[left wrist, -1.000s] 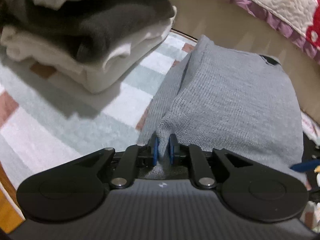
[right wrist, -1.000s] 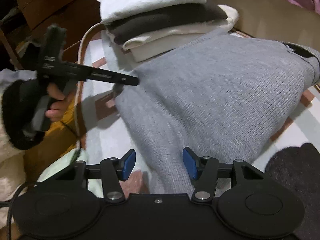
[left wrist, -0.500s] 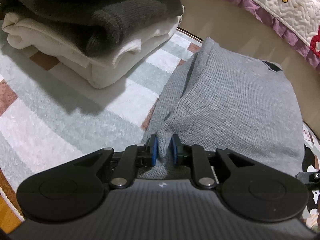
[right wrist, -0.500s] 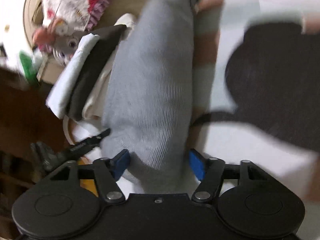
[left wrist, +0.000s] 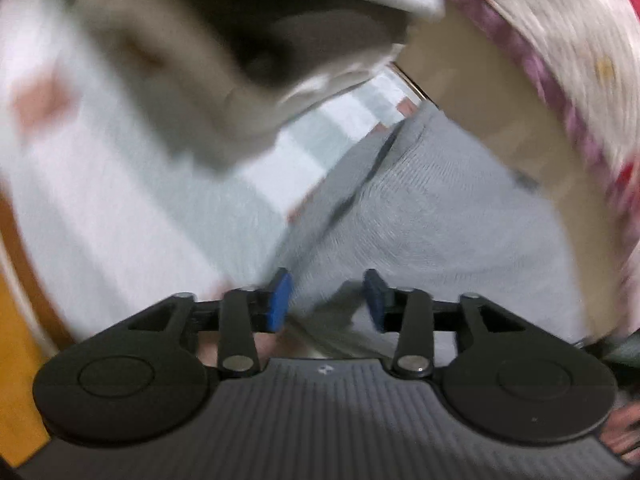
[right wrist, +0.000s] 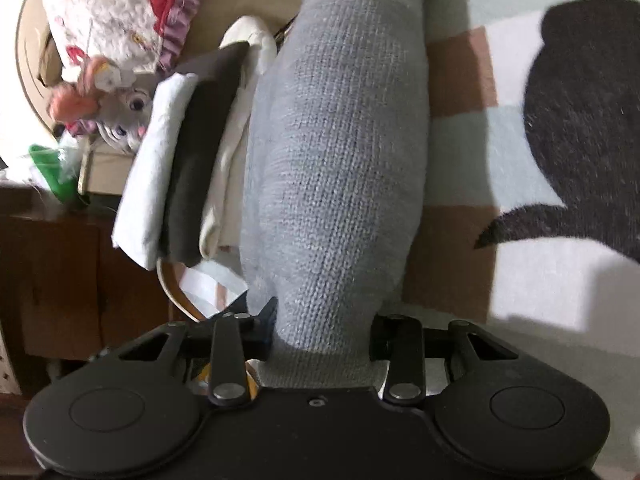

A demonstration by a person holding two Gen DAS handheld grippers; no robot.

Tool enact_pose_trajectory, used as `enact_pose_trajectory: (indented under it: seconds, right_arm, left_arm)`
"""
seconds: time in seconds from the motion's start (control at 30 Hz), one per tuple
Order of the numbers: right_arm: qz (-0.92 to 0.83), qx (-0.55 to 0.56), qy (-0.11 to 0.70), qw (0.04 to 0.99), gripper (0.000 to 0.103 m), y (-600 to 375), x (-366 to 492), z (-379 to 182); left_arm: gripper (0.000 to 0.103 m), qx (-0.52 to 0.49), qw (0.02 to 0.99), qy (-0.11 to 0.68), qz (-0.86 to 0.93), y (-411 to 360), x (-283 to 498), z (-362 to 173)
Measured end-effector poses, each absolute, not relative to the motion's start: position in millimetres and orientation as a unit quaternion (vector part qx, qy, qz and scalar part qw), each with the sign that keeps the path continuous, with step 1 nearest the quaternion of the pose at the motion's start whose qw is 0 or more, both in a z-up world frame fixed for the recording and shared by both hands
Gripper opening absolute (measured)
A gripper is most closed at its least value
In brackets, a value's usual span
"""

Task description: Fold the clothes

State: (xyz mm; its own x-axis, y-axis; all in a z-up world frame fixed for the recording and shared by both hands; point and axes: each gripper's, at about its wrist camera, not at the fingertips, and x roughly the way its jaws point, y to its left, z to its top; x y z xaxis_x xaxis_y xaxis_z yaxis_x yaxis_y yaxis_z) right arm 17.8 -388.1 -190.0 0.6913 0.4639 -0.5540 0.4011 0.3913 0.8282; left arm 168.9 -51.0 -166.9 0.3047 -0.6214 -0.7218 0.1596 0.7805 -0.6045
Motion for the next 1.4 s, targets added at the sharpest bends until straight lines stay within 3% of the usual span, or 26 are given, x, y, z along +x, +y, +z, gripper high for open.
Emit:
enact_pose_trajectory:
  seconds: [0.07,0.2,0.33,0.47,0.83,1.2,1.4]
  right_arm:
    - [0.019,0.550,0.399,0.733,0.044,-387.3,20.8,-185.0]
    - [0.014,0.579,0.397,0.712,0.044,-393.8,22.6,-181.1]
    - [0.009,0.595,0.395,0.700,0.044,-398.4,21.9,-173.5]
    - [0.009,0.615,0.387,0.688,0.044,-399.7,26.8,-167.1]
    - [-0.013,0.661,0.366,0.655,0.044,-397.8,39.1,-150.4]
    - [-0.011,0.683,0.354,0.638,0.044,-395.9,36.5,-152.9]
    - [-0.004,0.691,0.358,0.628,0.044,-395.2,28.1,-160.2]
  left_arm:
    - [0.043,-0.307,0.721,0.567,-0.254,-36.5,160.9,-178.1]
    - [0.048,-0.395,0.651,0.596,-0.256,-37.3,132.9,-198.6]
    - [0.055,-0.480,0.622,0.572,-0.234,-52.6,114.1,-212.4]
    - [0.077,-0.522,0.628,0.531,-0.225,-63.9,99.0,-206.1]
    - [0.084,-0.624,0.577,0.475,-0.230,-64.7,86.6,-215.6]
    - [0.083,-0.654,0.584,0.439,-0.198,-71.2,104.5,-218.4]
    - [0.084,-0.652,0.568,0.469,-0.180,-76.1,114.0,-242.7]
